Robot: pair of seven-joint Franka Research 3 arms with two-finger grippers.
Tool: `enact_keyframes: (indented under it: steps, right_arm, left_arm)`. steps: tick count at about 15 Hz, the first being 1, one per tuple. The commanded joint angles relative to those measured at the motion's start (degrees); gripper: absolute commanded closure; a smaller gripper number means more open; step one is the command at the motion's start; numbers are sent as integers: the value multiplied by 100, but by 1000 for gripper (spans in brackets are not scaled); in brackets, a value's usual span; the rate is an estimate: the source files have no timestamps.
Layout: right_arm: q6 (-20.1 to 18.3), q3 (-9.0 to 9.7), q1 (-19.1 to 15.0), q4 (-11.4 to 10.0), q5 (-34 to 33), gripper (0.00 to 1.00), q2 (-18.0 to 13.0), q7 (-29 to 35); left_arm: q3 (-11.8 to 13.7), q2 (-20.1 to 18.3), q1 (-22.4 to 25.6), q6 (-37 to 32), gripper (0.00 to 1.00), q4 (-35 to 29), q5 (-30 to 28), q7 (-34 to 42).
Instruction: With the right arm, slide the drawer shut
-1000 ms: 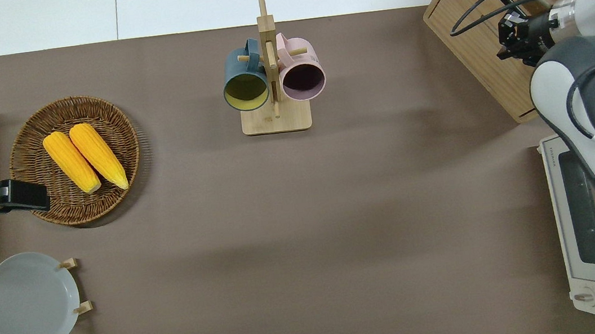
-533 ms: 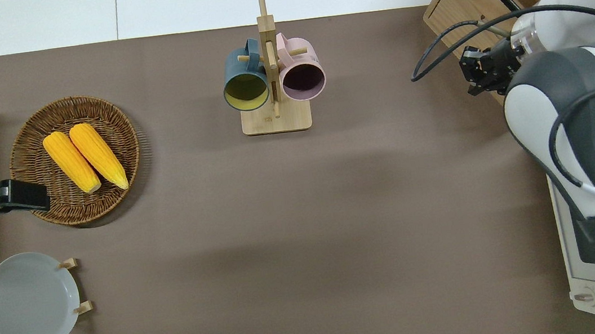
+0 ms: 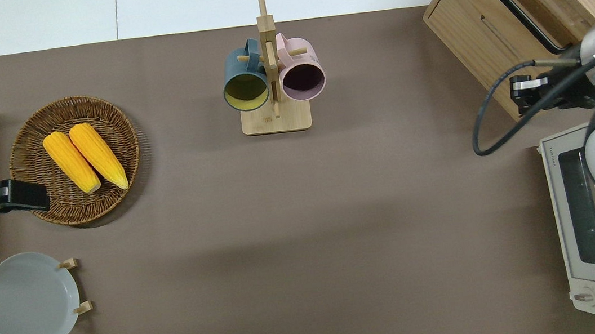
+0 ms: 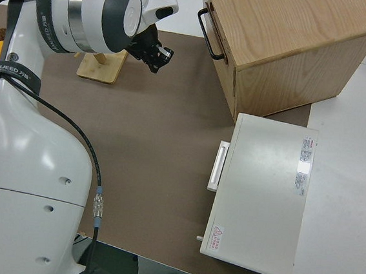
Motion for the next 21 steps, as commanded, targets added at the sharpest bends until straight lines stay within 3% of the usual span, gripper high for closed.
enact_keyframes:
  steps: [1,2,5,6,9,10,11,21]
  right_arm:
    - [24,-518,390,-362,-265,1000,-316,-1166]
    - [16,-677,496,-362,-247,1000,-316,-1412]
    - [-89,-706,445,-345,-169,976,-281,-1555]
    - [-90,-705,471,-319,-133,773,-246,-1520]
    - [-90,-679,497,-309,-133,374,-219,-1502]
    - [-81,-670,497,-301,-177,114,-219,-1493]
    - [-81,-653,497,-301,-160,22,-184,-1502]
    - [-90,-635,479,-90,-124,19,-17,-1573]
  left_arm:
    - [-37,65,22,-113,7,149,98,55]
    - [-37,65,22,-113,7,140,98,55]
    - [-37,65,22,-113,7,149,98,55]
    - [-37,65,22,-113,7,149,98,55]
    - [-37,65,22,-113,7,149,98,55]
    - [-37,65,22,-113,7,149,98,55]
    - [-37,65,22,-113,7,149,98,55]
    - [-37,65,22,-113,7,149,98,55]
